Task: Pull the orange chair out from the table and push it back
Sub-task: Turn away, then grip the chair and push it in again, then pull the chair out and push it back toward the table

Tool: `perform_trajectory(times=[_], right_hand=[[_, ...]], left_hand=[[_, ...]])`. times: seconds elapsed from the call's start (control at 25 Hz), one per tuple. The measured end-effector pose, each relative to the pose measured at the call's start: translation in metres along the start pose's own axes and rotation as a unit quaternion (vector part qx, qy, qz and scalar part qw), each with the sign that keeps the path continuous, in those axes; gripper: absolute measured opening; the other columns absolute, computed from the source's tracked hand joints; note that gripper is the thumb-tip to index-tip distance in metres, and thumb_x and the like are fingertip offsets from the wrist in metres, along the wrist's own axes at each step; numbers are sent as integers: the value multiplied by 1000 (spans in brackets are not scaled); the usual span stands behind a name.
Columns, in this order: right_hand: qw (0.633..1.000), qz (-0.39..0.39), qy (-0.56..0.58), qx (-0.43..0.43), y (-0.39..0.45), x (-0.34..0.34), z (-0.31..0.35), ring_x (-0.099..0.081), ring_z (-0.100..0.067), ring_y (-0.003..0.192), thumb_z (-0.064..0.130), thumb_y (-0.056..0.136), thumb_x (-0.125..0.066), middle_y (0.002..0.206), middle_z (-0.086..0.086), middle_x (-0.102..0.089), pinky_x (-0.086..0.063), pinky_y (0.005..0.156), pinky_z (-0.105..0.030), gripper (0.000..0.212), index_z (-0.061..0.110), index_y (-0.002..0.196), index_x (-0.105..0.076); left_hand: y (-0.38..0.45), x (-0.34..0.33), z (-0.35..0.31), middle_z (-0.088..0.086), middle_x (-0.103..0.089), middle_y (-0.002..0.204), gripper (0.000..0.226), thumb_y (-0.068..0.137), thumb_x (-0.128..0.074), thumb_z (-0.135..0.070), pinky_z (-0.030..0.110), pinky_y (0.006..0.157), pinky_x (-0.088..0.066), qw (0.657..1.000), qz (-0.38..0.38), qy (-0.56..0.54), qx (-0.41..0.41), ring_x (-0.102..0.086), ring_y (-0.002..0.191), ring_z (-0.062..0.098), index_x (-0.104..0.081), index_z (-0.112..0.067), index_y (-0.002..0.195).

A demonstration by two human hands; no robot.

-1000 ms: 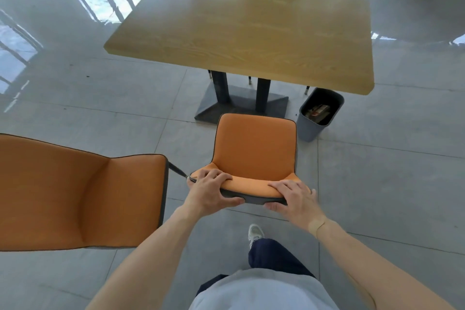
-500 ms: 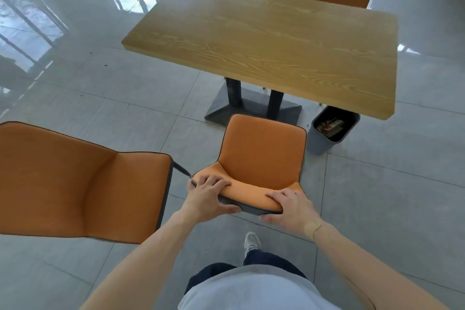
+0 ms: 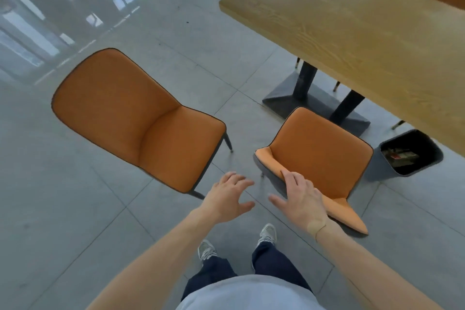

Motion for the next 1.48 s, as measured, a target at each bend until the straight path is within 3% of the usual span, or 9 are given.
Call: perform_trajectory(times=[0.16,0.28,0.48,0.64,0.92,1.24,1.48], right_hand=[[995,1,-54,82,13,2,76,-29,-28,139,61,90,-47,153,-2,-32,-31,110,-51,66,32,146,-29],[985,47,-22,162,17,-14,159,-35,-21,136,55,92,-49,147,4,-43,-33,111,-46,56,31,142,-40],[953,97,-22,287,-1,-58,315,-38,-15,133,56,92,-50,142,11,-46,-38,107,-40,50,34,137,-46],[919,102,-47,379,-17,-82,427,-41,-12,128,58,91,-50,139,15,-48,-40,103,-38,48,36,134,-47],[881,124,-52,454,-10,-111,544,-45,-11,126,54,90,-55,135,14,-52,-43,103,-40,43,37,129,-52],[887,99,18,451,77,-121,654,-47,-9,125,55,89,-55,133,12,-55,-40,104,-33,46,34,130,-54],[893,103,34,437,147,-110,744,-47,-5,121,55,90,-55,133,13,-54,-37,94,-22,47,34,132,-52]], left_hand=[[-66,16,72,-6,-41,148,58,92,-57,-52,36,114,-30,989,-51,-91,104,-26,139,15,-41,-31,144],[-131,32,135,-6,-46,143,53,93,-58,-49,31,111,-30,970,-125,-144,149,-33,136,14,-46,-29,141],[-253,53,237,-4,-47,142,51,92,-59,-50,33,111,-32,916,-219,-228,248,-38,135,15,-48,-31,138],[-334,63,301,-2,-47,142,54,91,-61,-49,25,106,-29,868,-287,-273,300,-39,134,15,-48,-29,139],[-414,77,388,-3,-50,141,55,88,-64,-50,40,114,-31,804,-372,-303,351,-39,136,15,-51,-28,137],[-405,160,509,-6,-54,135,62,80,-61,-61,38,113,-33,818,-376,-281,333,-43,132,13,-54,-30,133],[-361,254,588,-7,-52,137,55,85,-65,-52,35,114,-31,832,-368,-285,302,-42,132,11,-53,-31,134]])
Point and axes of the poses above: each hand's wrist, its own y-axis towards the middle knuckle, its own x-axis out of the back of the hand, z = x × y, the point moved 2 cm from there along y, towards the middle knuckle
